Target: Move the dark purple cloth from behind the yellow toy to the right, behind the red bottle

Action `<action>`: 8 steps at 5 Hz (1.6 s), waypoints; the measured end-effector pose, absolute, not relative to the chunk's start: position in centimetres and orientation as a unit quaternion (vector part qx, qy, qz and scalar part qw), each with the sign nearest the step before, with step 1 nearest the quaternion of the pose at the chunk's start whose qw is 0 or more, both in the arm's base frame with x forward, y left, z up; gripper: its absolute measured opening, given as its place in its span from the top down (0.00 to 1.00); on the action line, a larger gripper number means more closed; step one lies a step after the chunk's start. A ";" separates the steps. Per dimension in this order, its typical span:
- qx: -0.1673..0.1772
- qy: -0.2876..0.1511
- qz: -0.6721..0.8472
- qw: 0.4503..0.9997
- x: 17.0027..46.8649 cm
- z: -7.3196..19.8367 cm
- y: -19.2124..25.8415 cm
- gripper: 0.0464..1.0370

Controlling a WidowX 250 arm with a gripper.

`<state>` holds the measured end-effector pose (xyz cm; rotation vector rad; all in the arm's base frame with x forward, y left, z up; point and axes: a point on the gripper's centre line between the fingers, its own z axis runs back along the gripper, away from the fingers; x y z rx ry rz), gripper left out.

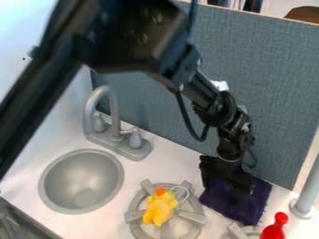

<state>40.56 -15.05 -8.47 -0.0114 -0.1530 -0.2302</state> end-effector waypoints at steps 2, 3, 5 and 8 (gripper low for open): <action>-0.036 -0.150 -0.099 0.983 38.2 0.3 -14.1 0.04; -0.054 -0.140 -0.123 0.981 36.8 2.5 -14.3 0.04; -0.040 -0.084 -0.190 0.977 31.3 3.4 -16.5 0.04; 0.008 -0.037 -0.215 0.976 27.4 5.3 -17.8 0.04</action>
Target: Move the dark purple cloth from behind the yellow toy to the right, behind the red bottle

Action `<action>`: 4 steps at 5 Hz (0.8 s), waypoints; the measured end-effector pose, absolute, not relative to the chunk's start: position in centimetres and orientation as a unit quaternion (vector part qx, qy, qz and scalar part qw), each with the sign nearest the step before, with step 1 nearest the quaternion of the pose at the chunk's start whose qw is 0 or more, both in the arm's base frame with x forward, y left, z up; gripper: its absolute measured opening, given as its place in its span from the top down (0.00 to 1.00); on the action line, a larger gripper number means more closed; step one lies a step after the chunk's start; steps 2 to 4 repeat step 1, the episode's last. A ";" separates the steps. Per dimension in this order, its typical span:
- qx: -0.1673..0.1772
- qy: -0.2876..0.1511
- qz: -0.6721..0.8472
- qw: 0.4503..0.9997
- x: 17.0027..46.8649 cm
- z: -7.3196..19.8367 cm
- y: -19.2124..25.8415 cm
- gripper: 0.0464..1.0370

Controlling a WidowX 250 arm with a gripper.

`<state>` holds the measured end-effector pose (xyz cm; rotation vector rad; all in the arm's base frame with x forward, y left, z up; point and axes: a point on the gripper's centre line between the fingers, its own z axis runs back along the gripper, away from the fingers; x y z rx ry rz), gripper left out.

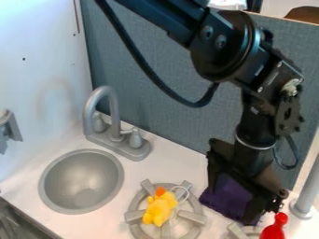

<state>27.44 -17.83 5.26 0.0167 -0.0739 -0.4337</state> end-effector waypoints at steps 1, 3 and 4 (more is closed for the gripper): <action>0.010 -0.032 -0.212 0.977 27.3 5.2 -17.8 0.04; 0.010 -0.032 -0.212 0.977 27.3 5.2 -17.8 0.04; 0.010 -0.032 -0.212 0.977 27.3 5.2 -17.8 0.04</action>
